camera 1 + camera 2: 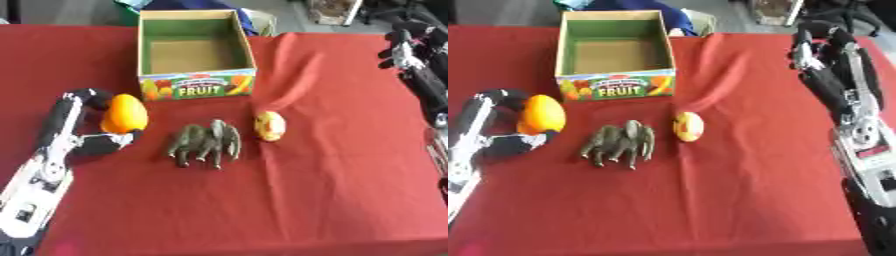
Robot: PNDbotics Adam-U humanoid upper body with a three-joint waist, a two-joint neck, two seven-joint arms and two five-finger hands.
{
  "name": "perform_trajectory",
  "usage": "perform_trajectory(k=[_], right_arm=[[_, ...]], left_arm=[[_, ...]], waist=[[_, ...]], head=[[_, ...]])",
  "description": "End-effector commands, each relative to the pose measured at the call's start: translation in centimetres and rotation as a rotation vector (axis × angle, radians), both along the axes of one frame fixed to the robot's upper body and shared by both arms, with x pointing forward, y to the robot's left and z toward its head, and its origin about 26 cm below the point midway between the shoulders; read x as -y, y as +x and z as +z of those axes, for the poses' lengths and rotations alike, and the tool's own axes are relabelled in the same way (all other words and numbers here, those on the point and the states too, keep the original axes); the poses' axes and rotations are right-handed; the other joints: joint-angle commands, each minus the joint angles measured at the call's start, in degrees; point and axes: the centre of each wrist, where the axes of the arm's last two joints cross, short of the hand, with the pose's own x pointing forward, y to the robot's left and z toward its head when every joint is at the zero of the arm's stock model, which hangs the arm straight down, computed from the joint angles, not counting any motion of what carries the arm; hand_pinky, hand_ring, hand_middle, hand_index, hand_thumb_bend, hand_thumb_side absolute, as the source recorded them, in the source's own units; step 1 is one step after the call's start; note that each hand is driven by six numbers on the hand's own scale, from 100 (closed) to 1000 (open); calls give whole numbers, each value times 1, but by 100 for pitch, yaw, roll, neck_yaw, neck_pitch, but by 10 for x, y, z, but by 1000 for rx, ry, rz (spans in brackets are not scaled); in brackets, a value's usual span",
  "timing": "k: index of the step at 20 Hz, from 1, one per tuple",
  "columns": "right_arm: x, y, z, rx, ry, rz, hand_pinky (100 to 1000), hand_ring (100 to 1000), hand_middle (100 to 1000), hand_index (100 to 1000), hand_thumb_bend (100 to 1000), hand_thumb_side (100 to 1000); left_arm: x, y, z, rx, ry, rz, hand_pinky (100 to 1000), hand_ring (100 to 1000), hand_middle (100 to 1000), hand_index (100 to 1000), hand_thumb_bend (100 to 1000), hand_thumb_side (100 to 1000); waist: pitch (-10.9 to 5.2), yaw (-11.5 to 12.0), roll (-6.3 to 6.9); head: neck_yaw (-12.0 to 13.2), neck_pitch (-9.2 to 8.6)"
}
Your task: Pick up objects on the table and place them in the box.
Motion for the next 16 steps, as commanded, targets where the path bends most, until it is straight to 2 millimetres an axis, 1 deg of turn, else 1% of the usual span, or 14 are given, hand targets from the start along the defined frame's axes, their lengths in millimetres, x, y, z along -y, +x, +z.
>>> perform_trajectory(k=[1, 2, 5, 6, 9, 10, 11, 12, 13, 15, 16], right_arm=[[1, -1, 9, 25, -11, 7, 540, 584, 640, 751, 100, 471], [1, -1, 9, 24, -11, 7, 540, 584, 640, 751, 100, 471], [1, -1, 9, 24, -11, 8, 540, 584, 640, 750, 100, 471], [1, -1, 9, 24, -11, 8, 540, 584, 640, 750, 100, 471], [1, -1, 8, 23, -11, 9, 540, 584, 640, 750, 100, 472], [1, -1, 8, 22, -11, 8, 540, 584, 640, 750, 100, 472], [1, -1, 8, 22, -10, 8, 541, 584, 640, 750, 100, 472], [1, -1, 8, 22, -10, 8, 541, 584, 640, 750, 100, 472], [1, -1, 8, 22, -10, 8, 541, 584, 640, 750, 100, 472], [1, -1, 8, 23, -9, 8, 541, 584, 640, 750, 100, 472], [1, -1, 8, 22, -9, 8, 541, 584, 640, 750, 100, 472]], left_arm=[[6, 5, 3, 45, 26, 20, 542, 644, 512, 691, 649, 144], [7, 6, 1, 48, 28, 26, 542, 644, 512, 691, 649, 144], [11, 9, -4, 48, 31, 41, 524, 621, 487, 664, 592, 100], [12, 9, -6, 48, 33, 44, 523, 618, 484, 660, 585, 100], [14, 11, -9, 50, 38, 54, 504, 591, 448, 623, 511, 100], [15, 12, -9, 52, 42, 57, 500, 585, 442, 617, 500, 100], [15, 12, -9, 58, 46, 65, 467, 541, 393, 570, 423, 100], [15, 13, -10, 67, 49, 74, 449, 518, 364, 541, 357, 100], [14, 13, -10, 78, 50, 85, 439, 504, 346, 523, 311, 100], [13, 14, -9, 102, 50, 108, 398, 456, 284, 460, 141, 100], [13, 14, -9, 116, 49, 119, 386, 440, 263, 439, 101, 100]], waist=[[-99, -19, 15], [-99, -20, 15], [-100, -24, 16], [-101, -25, 17], [-102, -31, 16], [-102, -33, 16], [-103, -36, 17], [-104, -38, 17], [-106, -40, 17], [-108, -41, 17], [-109, -42, 17]], head=[[27, 24], [29, 25], [30, 30], [31, 31], [31, 32], [33, 33], [32, 35], [30, 35], [29, 35], [32, 35], [30, 36]])
